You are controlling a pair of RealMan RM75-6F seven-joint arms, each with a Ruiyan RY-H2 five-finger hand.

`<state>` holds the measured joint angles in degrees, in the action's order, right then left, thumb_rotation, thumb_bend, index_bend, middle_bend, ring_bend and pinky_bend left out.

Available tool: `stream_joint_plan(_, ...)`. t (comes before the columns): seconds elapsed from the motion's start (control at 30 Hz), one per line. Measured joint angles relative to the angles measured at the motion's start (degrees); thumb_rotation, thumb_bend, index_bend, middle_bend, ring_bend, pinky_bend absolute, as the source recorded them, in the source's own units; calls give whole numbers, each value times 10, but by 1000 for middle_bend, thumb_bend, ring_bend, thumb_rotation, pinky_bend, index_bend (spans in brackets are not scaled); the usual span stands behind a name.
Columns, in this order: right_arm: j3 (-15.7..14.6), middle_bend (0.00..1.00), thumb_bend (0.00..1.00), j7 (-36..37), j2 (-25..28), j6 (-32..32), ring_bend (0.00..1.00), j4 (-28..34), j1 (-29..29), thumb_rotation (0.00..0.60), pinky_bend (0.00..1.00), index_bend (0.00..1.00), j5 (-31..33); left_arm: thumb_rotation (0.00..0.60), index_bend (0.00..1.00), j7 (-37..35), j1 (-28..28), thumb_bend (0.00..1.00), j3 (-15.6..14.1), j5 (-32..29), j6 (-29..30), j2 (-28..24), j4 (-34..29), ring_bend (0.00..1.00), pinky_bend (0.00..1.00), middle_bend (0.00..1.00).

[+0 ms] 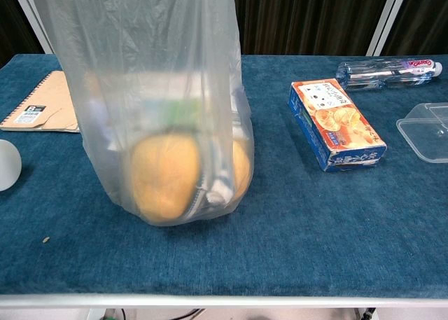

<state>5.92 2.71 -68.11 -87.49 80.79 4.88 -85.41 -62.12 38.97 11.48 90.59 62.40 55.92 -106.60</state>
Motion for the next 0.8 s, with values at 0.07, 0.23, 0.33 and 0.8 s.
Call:
stream_joint_plan(0.07,0,0,126,1,0,0,0,-1,0,600,0,0,0,32,336,2,2,0,0,-1,-1,2,0,264,404,377)
stream_joint_plan(0.23,0,0,127,4,0,0,0,-3,-1,600,0,0,1,43,336,-26,5,0,-4,-2,-7,2,-6,272,409,383)
stream_joint_plan(0.33,1,0,127,5,0,1,0,-4,0,600,0,0,0,47,334,-55,9,0,-7,-6,-17,1,-13,272,409,383)
stream_joint_plan(0.8,27,0,127,-14,23,47,0,96,75,600,0,0,-39,48,310,-52,3,0,7,-42,3,6,-34,272,409,384)
